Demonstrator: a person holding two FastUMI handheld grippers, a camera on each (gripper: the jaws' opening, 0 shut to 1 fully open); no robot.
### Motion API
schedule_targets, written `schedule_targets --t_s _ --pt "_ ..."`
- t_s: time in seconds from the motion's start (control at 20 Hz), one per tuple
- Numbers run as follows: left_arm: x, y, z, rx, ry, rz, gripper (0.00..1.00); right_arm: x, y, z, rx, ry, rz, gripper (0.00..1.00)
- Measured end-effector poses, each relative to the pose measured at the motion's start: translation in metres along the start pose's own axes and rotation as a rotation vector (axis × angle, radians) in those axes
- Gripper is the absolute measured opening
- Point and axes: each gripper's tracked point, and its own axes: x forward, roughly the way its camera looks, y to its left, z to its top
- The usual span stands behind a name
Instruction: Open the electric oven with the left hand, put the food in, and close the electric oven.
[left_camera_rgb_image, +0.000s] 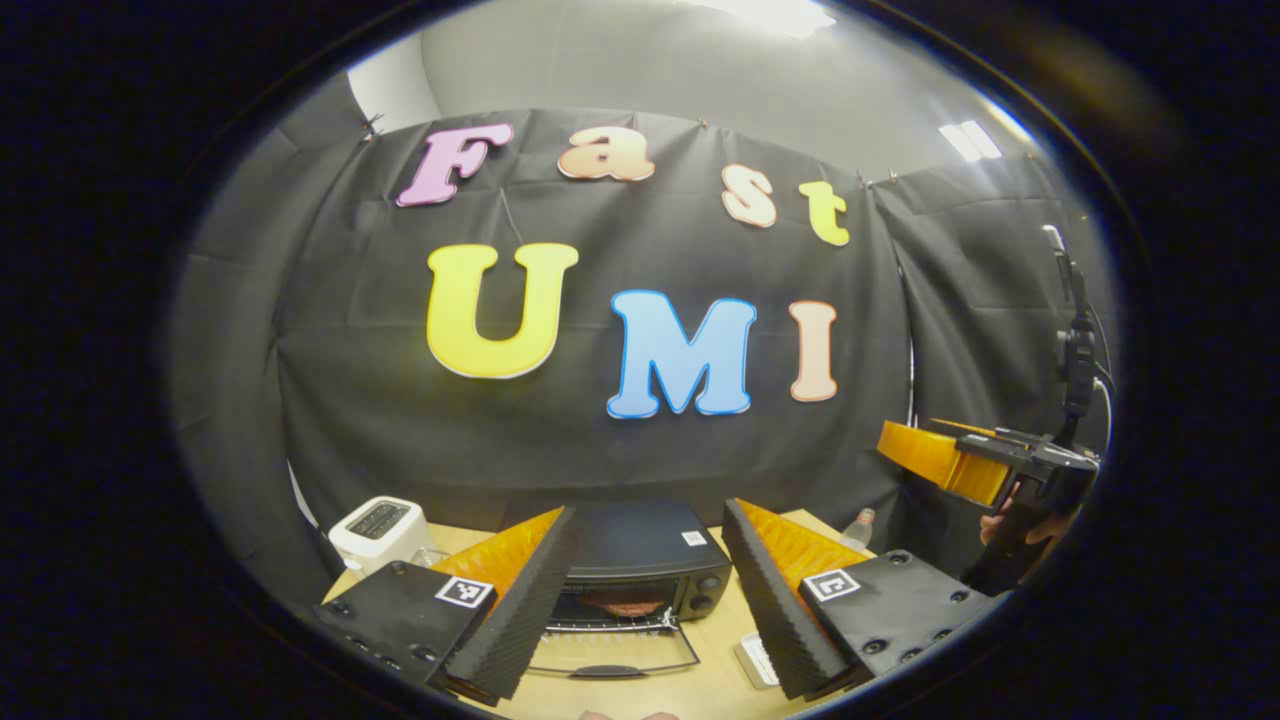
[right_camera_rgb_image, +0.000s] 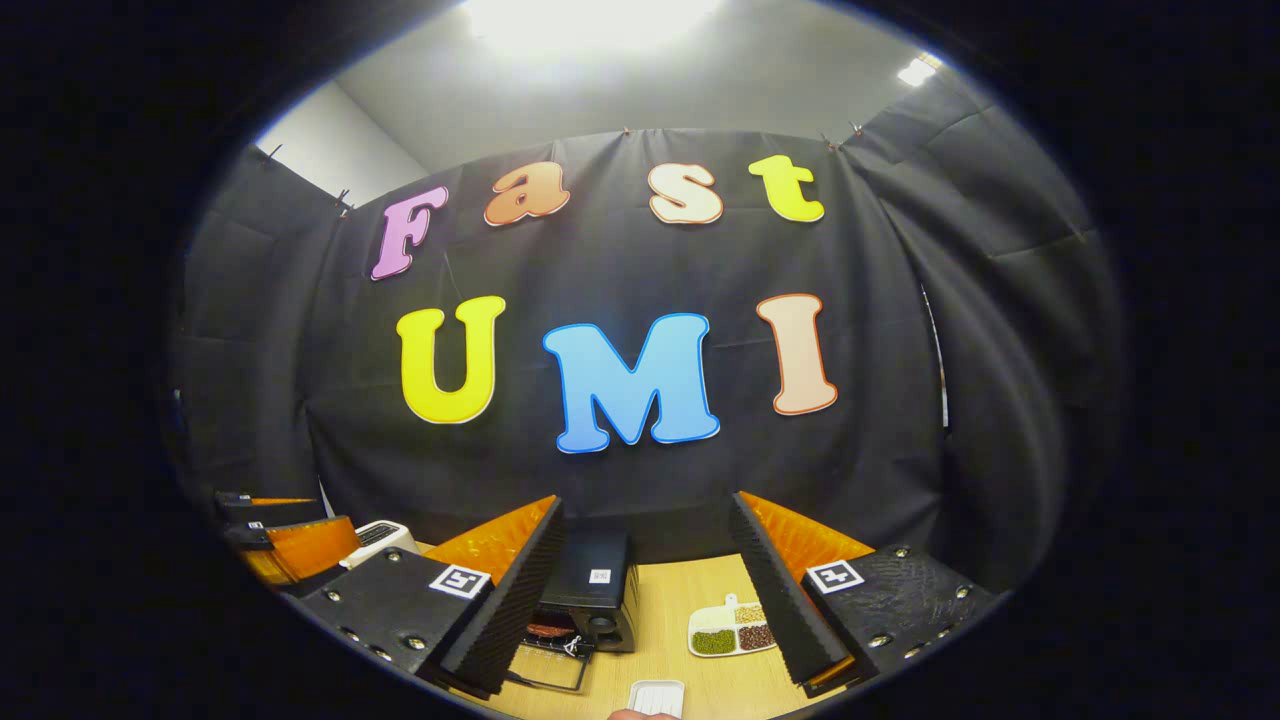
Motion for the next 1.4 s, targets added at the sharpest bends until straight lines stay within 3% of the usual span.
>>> schedule_targets --t_s 0.2,0.3,0.35,0.55,0.65,0.7,0.8,0.95,1.4 --pt "0.015 0.001 -0.054 -0.025 0.163 -0.009 0.92 -0.002 0.001 -0.008 0.007 0.022 0.009 0.99" --pt "0.022 0.008 -0.087 0.005 0.243 0.014 1.0 -0.002 -0.002 -0.009 0.011 0.028 0.004 0.99" --pt "0.024 0.013 -0.107 0.025 0.29 0.031 0.97 -0.003 -0.005 -0.012 0.01 0.034 -0.003 0.99" --pt "0.026 0.018 -0.184 -0.005 0.5 0.05 1.0 -0.007 -0.022 -0.023 0.015 0.066 -0.032 0.99" --pt "0.026 0.023 -0.218 -0.022 0.599 0.067 0.92 -0.007 -0.033 -0.03 0.028 0.083 -0.049 0.99" --pt "0.024 0.027 -0.234 -0.024 0.652 0.079 0.97 -0.008 -0.038 -0.033 0.032 0.092 -0.056 0.99" --pt "0.015 0.035 -0.261 -0.018 0.75 0.103 0.98 -0.007 -0.047 -0.04 0.042 0.109 -0.072 0.99" --pt "0.013 0.045 -0.294 -0.029 0.845 0.139 0.98 -0.005 -0.06 -0.053 0.075 0.136 -0.094 0.99" --pt "0.024 0.054 -0.376 -0.079 1.092 0.126 1.0 -0.007 -0.101 -0.08 0.133 0.193 -0.177 0.99"
